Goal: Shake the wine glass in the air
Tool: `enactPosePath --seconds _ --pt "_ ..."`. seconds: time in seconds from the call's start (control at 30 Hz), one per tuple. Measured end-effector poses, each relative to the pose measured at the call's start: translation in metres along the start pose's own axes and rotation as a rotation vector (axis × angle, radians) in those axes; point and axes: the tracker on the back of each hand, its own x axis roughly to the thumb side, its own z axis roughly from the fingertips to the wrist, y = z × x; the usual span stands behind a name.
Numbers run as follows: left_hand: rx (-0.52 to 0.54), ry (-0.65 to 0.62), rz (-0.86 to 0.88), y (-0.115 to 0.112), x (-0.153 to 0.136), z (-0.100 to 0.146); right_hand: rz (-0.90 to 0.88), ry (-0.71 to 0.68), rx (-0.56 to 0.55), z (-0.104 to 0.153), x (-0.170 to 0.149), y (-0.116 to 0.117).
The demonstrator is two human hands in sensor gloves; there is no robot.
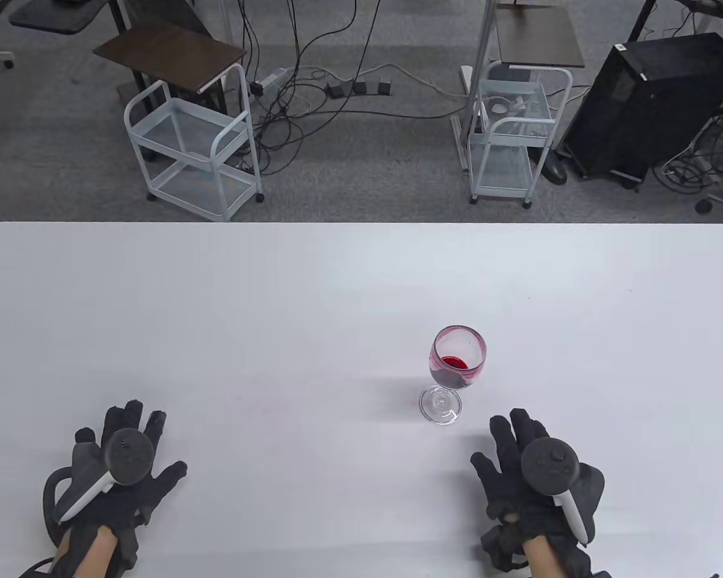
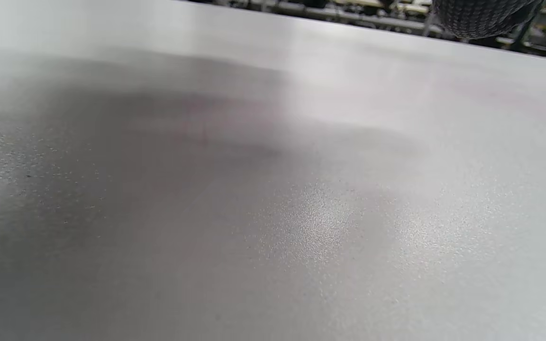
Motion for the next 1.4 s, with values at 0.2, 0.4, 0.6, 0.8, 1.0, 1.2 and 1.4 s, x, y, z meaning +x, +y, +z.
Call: enactPosePath --seconds 0.2,0.4,0.6,0.8,1.0,1.2,1.4 --pt "-0.007 -0.008 0.008 0.0 0.0 0.0 0.041 -0.014 0.034 0.0 0.002 0.007" --pt "-0.016 -0.007 0.007 0.0 0.0 -0.001 -0.217 0.028 0.162 -0.023 0.0 0.01" --pt "-0.027 -0.02 0.018 -0.001 0.0 -0.002 -0.35 0.066 0.161 -0.072 0.016 0.023" --pt "-0.035 -0.03 0.022 -0.001 0.001 -0.002 -0.438 0.078 0.189 -0.104 0.027 0.039" --pt "-0.04 -0.036 0.029 -0.002 0.001 -0.003 -0.522 0.093 0.148 -0.114 0.026 0.05" --pt "-0.045 -0.038 0.028 -0.002 0.001 -0.003 -0.475 0.046 0.079 -0.108 0.03 0.045" --pt "-0.047 -0.035 0.028 -0.002 0.001 -0.003 -0.466 -0.061 0.111 -0.088 0.045 0.042"
